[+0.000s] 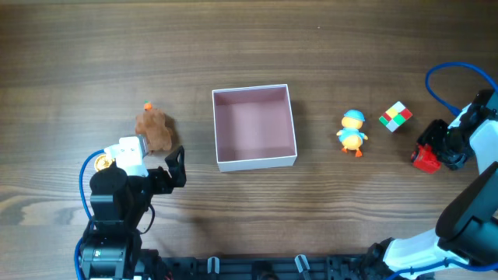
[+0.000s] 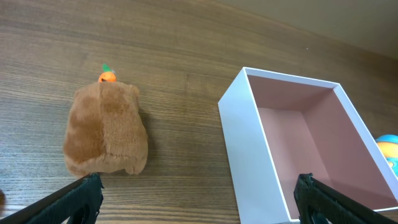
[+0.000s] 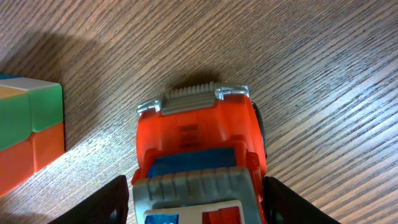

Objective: Pack container
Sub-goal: 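Reach the right gripper to the red toy truck and grasp it, then carry the red truck into the white box and release it, then move the right gripper to the puzzle cube and grasp it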

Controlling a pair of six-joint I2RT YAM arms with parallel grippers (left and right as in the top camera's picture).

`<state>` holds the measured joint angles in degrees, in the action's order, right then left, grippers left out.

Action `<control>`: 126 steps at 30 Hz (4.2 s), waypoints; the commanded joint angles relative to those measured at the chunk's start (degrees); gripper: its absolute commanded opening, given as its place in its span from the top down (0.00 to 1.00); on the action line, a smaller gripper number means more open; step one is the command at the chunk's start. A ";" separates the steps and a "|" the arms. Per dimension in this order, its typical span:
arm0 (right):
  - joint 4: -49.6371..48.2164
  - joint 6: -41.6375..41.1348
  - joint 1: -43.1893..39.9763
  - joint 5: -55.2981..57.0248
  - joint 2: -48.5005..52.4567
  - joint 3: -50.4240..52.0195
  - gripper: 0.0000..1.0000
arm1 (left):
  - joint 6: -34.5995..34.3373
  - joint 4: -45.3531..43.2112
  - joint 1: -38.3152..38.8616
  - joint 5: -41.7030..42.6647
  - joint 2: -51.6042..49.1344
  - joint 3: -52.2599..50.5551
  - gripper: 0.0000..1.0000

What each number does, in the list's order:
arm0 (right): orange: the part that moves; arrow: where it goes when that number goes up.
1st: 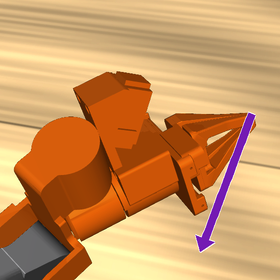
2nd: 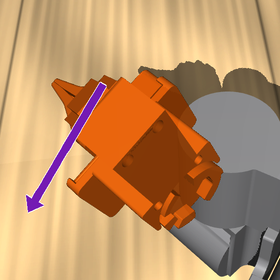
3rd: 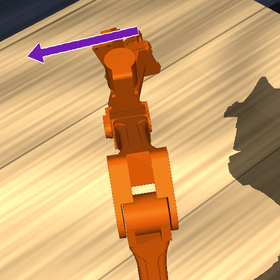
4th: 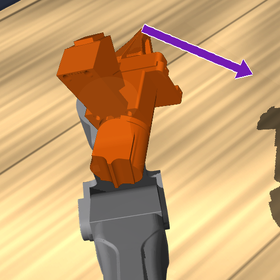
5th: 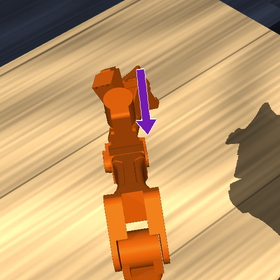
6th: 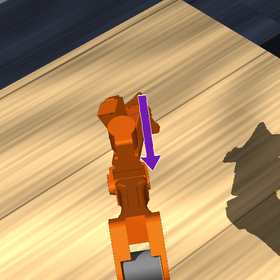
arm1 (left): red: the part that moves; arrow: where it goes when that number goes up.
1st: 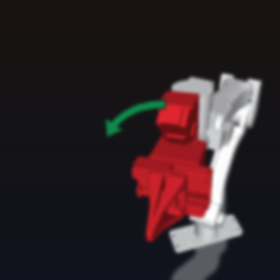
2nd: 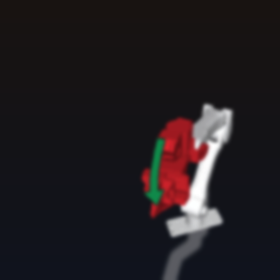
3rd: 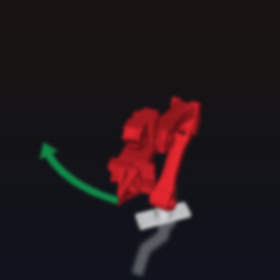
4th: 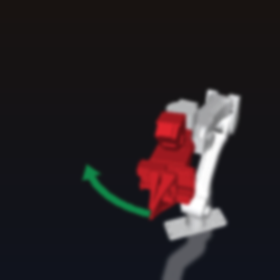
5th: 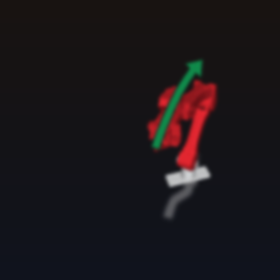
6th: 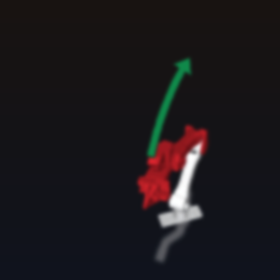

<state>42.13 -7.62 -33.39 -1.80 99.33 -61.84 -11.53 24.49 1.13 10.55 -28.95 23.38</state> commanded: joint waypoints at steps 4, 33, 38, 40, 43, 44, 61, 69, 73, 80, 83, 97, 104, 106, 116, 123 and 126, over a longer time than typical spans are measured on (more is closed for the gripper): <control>-0.17 -0.72 0.00 -0.85 0.55 0.59 0.51 | -0.92 -0.02 0.26 0.26 0.07 1.38 0.00; 1.99 -19.34 68.39 4.37 -5.90 -16.33 0.96 | -0.96 0.09 0.26 0.31 0.07 1.38 0.00; -1.36 -19.39 66.62 4.35 0.68 -16.33 0.96 | -0.96 0.63 0.26 0.31 0.07 1.38 0.00; -2.56 -19.41 64.26 4.37 3.72 -16.33 0.96 | -0.96 0.96 0.26 0.31 0.07 1.38 0.00; -3.61 -18.64 61.99 4.07 6.78 -16.33 0.96 | -0.96 1.16 0.26 0.33 0.07 1.38 0.00; -4.13 -17.33 61.70 3.04 7.26 -16.33 0.96 | -0.96 1.14 0.26 0.33 0.07 1.38 0.00; -5.97 -16.41 61.70 1.75 7.39 -16.33 0.39 | -0.94 2.16 0.26 0.31 0.07 1.38 0.00; -6.80 -11.85 62.12 -3.52 6.80 -16.33 0.56 | -0.94 2.14 0.26 0.28 0.07 1.38 0.00; -6.80 -1.92 68.19 -4.28 2.19 -17.51 0.96 | -0.94 2.14 0.26 0.31 0.07 1.38 0.00; -11.61 -6.56 74.40 3.37 6.62 -17.59 0.96 | -0.94 2.16 0.26 0.31 0.07 1.38 0.00; -15.54 -8.39 74.29 5.49 9.66 -17.59 0.96 | -0.94 2.16 0.26 0.31 0.07 1.38 0.00; -7.30 -18.45 73.29 16.26 13.86 -17.59 0.96 | -0.94 2.16 0.26 0.31 0.07 1.38 0.00; -3.48 -20.00 72.04 18.53 13.86 -17.59 0.96 | -0.94 2.16 0.26 0.31 0.07 1.38 0.00; -3.54 -20.00 72.04 18.53 13.86 -17.59 0.96 | -0.94 2.16 0.26 0.31 0.07 1.38 0.00; -3.50 -11.32 72.04 5.84 10.19 -17.86 0.96 | -0.94 2.14 0.26 0.31 0.07 1.38 0.00; 13.79 -10.95 63.34 15.02 -14.03 -30.45 0.34 | -0.96 2.16 0.26 0.31 0.07 1.38 0.00; 22.25 -27.93 41.97 14.40 -18.16 -32.35 0.00 | -0.96 2.14 0.26 0.31 0.07 1.38 0.00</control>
<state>60.12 -21.82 20.93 10.04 81.49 -94.43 -11.53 26.79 1.13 10.57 -28.99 23.42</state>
